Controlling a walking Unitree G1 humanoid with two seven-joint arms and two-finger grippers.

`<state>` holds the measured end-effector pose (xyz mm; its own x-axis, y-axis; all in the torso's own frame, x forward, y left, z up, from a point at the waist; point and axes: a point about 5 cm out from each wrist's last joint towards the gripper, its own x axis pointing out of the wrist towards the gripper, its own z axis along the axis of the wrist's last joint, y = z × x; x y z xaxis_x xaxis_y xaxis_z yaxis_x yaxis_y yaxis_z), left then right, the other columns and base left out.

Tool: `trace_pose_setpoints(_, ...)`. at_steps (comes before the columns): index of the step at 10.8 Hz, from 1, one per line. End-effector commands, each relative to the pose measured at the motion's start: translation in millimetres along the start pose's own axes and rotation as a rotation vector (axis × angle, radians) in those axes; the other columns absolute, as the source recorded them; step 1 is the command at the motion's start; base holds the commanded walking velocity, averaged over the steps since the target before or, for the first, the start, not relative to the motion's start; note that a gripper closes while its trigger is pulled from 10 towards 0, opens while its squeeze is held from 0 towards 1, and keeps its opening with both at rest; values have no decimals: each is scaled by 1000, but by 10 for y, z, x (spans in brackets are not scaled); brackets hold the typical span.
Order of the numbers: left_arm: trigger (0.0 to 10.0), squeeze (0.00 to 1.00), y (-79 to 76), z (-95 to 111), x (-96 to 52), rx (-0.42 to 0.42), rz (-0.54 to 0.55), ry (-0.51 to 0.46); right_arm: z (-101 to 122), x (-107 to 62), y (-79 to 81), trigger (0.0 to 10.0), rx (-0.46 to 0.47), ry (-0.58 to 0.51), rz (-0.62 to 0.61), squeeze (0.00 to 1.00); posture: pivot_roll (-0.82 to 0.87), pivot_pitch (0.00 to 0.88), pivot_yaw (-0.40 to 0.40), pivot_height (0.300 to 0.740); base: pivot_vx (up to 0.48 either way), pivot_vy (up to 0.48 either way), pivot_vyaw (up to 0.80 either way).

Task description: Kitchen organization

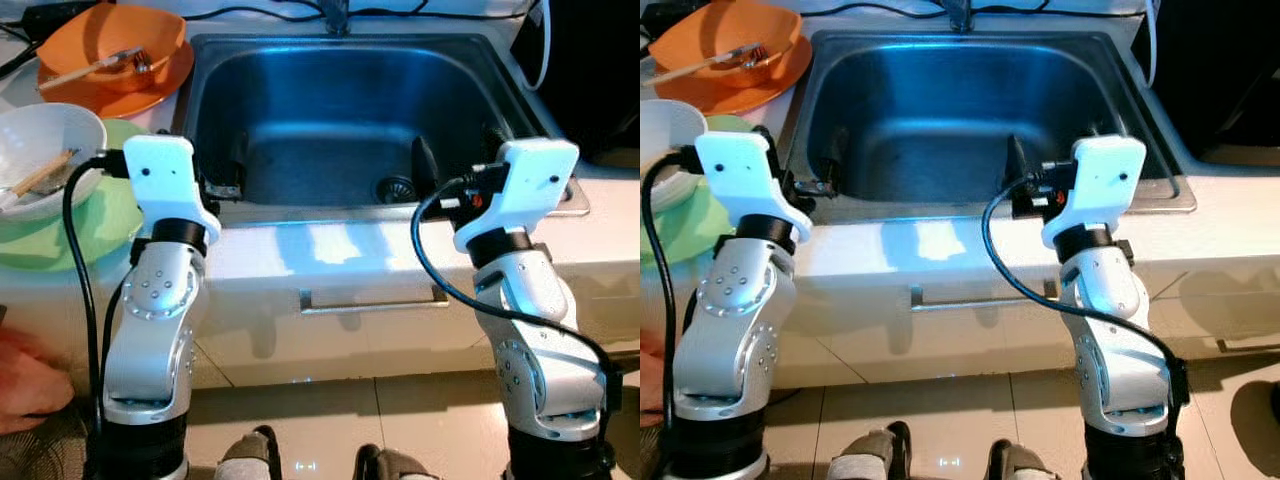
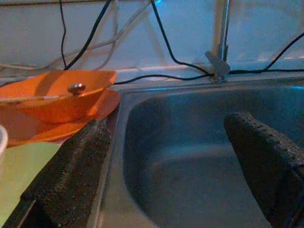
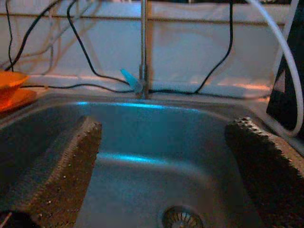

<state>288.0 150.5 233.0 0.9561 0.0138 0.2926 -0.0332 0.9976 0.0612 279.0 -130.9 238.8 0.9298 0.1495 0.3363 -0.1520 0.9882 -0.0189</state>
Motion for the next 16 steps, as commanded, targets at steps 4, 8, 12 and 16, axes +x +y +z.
trace_pose_setpoints(4,10000,0,18,-61,25,15,18,16,6,-12,8,10000,3,-3,19,0,52,199,-20,740,329,61,0)
trace_pose_setpoints(8,10000,0,19,-85,38,14,31,18,-1,5,4,10000,0,-4,20,0,52,182,-22,740,73,0,0)
trace_pose_setpoints(12,10000,0,67,-112,71,40,72,20,-5,29,25,10000,1,-10,32,0,54,167,-20,740,0,0,0)
trace_pose_setpoints(16,10000,0,255,-294,58,164,226,92,-23,42,30,10000,10,-1,28,0,61,158,-19,740,0,0,0)
